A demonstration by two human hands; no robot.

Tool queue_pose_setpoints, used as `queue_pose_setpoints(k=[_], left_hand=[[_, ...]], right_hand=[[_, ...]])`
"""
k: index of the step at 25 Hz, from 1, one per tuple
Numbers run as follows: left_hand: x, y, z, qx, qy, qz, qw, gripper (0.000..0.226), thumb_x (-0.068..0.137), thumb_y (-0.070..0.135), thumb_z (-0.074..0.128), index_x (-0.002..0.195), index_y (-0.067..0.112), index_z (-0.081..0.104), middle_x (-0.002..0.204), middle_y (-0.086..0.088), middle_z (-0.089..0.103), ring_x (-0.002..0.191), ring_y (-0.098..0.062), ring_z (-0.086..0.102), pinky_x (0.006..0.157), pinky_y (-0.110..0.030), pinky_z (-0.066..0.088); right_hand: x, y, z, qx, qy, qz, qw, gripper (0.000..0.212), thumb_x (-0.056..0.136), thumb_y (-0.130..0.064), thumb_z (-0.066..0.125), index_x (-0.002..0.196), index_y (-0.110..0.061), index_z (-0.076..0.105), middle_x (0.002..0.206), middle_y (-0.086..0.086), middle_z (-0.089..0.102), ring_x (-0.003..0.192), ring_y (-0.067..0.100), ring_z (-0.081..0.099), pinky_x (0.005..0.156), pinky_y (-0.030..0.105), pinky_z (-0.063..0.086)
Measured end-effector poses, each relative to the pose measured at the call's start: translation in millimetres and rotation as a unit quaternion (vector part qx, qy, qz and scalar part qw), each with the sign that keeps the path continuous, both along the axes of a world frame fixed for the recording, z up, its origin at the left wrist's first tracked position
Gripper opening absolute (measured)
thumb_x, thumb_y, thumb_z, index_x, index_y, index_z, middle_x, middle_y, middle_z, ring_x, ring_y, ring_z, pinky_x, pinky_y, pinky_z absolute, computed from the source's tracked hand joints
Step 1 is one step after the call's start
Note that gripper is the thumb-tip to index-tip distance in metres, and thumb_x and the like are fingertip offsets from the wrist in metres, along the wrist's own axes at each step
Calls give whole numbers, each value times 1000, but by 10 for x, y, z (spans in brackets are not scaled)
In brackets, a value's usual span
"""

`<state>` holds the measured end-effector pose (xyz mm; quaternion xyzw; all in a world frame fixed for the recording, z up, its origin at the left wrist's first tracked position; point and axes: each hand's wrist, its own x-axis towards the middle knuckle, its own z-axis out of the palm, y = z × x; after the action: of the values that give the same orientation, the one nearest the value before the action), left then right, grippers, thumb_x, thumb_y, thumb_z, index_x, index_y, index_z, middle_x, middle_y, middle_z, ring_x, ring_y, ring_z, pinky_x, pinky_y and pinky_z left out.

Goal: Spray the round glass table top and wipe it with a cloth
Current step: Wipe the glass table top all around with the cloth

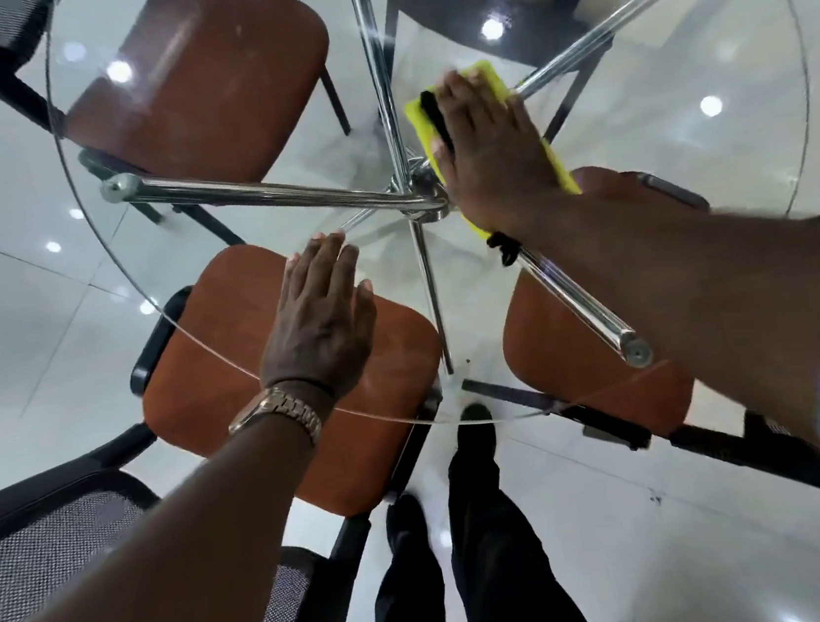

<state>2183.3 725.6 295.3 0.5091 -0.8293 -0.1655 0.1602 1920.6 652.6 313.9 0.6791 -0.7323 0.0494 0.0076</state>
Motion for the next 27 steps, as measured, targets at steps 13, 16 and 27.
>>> queue_pose_setpoints(k=[13,16,27], left_hand=[[11,-6,15,0,-30,-7,1000,48,108,29,43,152,11,46,163,-11,38,155,-28,28,128,-49,19],[2,-10,40,7,-24,-7,1000,48,107,26,42,152,10,46,163,-10,38,155,-28,28,129,-47,18],[9,5,46,16,-12,1,1000,47,105,17,42,150,6,48,163,-12,40,154,-29,30,128,-49,19]], right_hand=[[-399,-324,38,12,0,-56,998,66,109,-42,32,167,-10,30,175,11,29,163,34,25,128,58,26],[275,-129,59,9,9,0,1000,66,109,-40,32,168,-10,29,176,12,26,163,34,23,128,59,26],[-194,836,56,15,-37,-193,980,67,108,-37,32,167,-6,29,175,16,26,163,37,22,127,66,23]])
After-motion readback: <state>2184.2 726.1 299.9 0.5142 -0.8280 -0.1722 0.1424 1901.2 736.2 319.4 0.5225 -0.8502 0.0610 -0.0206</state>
